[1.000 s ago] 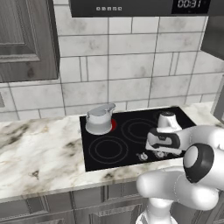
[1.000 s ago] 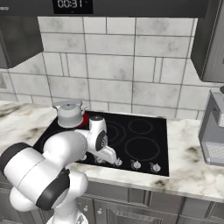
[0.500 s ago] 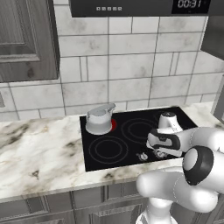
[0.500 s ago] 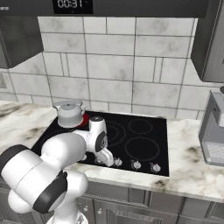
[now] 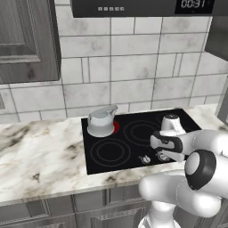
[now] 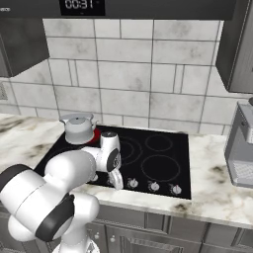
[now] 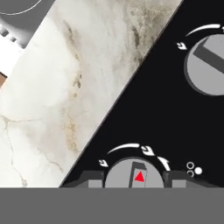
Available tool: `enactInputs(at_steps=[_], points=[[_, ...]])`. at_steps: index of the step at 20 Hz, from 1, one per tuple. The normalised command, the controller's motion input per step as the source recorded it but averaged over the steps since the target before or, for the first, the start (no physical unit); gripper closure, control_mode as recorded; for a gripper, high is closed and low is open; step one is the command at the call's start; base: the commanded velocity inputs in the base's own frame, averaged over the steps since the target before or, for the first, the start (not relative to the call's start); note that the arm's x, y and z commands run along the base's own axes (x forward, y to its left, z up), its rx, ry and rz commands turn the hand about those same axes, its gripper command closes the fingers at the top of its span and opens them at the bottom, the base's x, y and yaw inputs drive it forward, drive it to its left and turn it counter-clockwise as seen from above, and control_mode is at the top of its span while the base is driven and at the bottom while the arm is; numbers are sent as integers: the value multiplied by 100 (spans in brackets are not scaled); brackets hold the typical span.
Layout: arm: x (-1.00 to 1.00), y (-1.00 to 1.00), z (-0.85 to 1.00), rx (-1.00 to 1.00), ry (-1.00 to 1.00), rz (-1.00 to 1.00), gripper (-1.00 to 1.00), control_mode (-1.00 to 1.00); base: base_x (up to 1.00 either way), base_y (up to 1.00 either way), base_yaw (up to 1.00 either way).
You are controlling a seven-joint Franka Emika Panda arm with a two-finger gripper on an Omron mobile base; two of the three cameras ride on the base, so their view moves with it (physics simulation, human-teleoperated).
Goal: The kettle is done boiling. Turn off the stove, then wait for 300 timesteps before moving the kettle to the dining table.
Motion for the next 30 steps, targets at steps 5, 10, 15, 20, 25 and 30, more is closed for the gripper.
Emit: enactInputs(at_steps=[5,10,15,20,25,30], points=[[-16,0,-4,0,0,-28,100,-100,0,0,0],[-15,0,-9,0,0,-28,100,-100,0,0,0],[-14,0,-9,1,0,-28,100,-100,0,0,0],[-13,0,-9,2,0,-28,100,-100,0,0,0],[-14,0,-9,2,0,-28,100,-100,0,0,0],[-16,0,-9,2,0,-28,100,-100,0,0,0]])
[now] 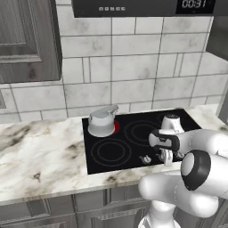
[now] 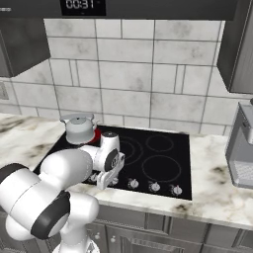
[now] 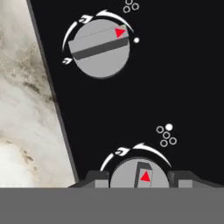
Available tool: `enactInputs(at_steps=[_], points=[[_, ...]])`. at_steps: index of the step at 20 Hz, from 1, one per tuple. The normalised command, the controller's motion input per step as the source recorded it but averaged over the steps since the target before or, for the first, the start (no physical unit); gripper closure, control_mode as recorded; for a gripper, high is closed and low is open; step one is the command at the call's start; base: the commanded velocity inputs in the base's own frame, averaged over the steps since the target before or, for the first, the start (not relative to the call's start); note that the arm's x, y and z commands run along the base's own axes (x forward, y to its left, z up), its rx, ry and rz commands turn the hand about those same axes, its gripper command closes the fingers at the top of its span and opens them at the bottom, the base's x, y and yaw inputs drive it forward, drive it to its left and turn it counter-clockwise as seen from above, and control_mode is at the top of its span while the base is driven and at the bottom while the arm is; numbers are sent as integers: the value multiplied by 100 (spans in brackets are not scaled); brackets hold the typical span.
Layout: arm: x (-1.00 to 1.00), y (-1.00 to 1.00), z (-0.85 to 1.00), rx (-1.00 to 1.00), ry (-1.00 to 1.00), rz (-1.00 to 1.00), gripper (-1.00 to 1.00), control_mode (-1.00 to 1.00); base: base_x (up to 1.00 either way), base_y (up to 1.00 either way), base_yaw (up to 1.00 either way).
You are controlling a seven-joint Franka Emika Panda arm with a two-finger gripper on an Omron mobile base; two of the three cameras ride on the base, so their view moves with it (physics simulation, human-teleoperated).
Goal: The kettle is done boiling. Turn off the stove, then wait for 300 timesteps before moving the kettle to the dining table.
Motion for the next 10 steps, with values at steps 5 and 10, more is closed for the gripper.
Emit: enactInputs(at_steps=[5,10], points=[[-18,0,-8,2,0,-29,100,-100,0,0,0],[-18,0,-8,2,0,-28,100,-100,0,0,0]])
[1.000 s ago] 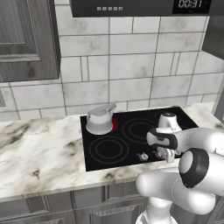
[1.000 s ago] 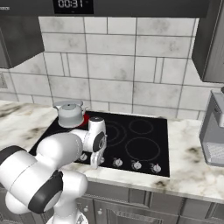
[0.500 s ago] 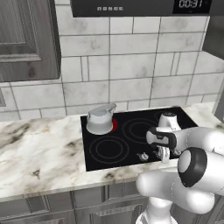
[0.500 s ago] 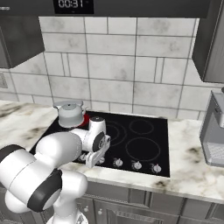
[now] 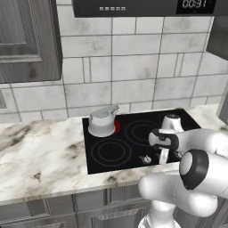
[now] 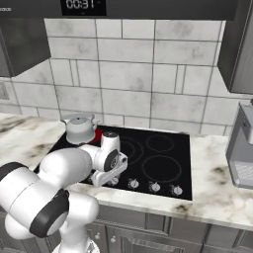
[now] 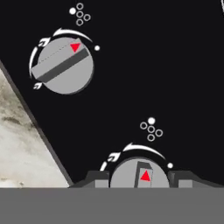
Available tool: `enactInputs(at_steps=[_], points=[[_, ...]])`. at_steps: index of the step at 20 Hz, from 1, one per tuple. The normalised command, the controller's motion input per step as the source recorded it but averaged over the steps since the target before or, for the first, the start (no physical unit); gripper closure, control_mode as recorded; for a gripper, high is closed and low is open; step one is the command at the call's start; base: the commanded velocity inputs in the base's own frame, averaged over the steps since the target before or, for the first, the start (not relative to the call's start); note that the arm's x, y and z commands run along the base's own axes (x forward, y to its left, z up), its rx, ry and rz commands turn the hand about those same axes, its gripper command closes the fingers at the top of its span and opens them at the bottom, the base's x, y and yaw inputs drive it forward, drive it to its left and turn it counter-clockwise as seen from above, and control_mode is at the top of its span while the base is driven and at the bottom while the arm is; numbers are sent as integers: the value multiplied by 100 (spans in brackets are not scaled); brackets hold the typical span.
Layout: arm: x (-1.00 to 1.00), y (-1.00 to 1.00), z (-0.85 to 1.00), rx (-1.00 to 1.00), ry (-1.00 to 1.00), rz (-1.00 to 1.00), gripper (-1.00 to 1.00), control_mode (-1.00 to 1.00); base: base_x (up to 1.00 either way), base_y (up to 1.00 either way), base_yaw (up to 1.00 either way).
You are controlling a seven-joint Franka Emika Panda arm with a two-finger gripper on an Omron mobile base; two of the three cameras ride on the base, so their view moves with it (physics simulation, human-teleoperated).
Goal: The kettle is done boiling. Turn off the stove, then wait for 300 timesteps before moving the kettle to the dining table.
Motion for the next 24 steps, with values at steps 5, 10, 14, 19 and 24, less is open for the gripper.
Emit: enactInputs(at_steps=[5,10,14,19,24], points=[[-18,0,-8,1,0,-29,100,-100,0,0,0],[-20,0,-5,0,0,-30,100,-100,0,0,0],[-21,0,-3,0,0,-32,100,-100,0,0,0],[-21,0,-1,0,0,-32,100,-100,0,0,0],[-23,0,-1,0,0,-31,100,-100,0,0,0]])
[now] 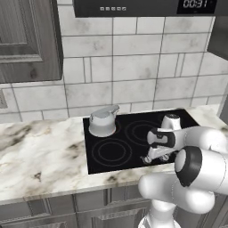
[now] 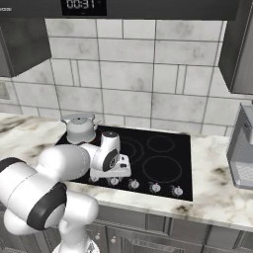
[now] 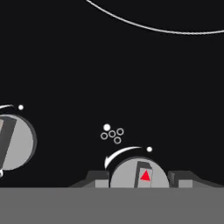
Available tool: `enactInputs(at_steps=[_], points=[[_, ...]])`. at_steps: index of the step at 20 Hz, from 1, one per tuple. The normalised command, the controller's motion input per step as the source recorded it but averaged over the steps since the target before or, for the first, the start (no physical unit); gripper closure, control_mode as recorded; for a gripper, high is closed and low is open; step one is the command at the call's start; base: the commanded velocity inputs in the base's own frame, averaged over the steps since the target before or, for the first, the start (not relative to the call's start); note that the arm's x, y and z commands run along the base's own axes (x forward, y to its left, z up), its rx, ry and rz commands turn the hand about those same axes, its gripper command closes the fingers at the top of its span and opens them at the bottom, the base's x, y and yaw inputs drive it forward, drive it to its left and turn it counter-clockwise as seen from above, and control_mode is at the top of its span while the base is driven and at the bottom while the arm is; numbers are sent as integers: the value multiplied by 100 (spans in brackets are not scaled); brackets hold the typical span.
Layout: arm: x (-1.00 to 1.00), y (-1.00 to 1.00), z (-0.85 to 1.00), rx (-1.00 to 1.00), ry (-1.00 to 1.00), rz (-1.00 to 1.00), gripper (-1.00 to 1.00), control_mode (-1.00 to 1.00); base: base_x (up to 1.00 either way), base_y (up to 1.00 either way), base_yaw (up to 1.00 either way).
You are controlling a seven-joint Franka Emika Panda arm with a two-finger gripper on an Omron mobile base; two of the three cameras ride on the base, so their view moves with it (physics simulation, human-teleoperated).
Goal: The kettle is done boiling. Turn off the stove, then wait for 300 timesteps before moving the kettle to the dining table.
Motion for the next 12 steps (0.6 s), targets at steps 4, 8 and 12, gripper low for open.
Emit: enactInputs(at_steps=[4,8,12], points=[[-22,0,-3,0,0,-31,100,-100,0,0,0],[-25,0,-4,0,0,-31,100,-100,0,0,0],[-22,1,-3,0,0,-30,-100,-100,0,0,0]])
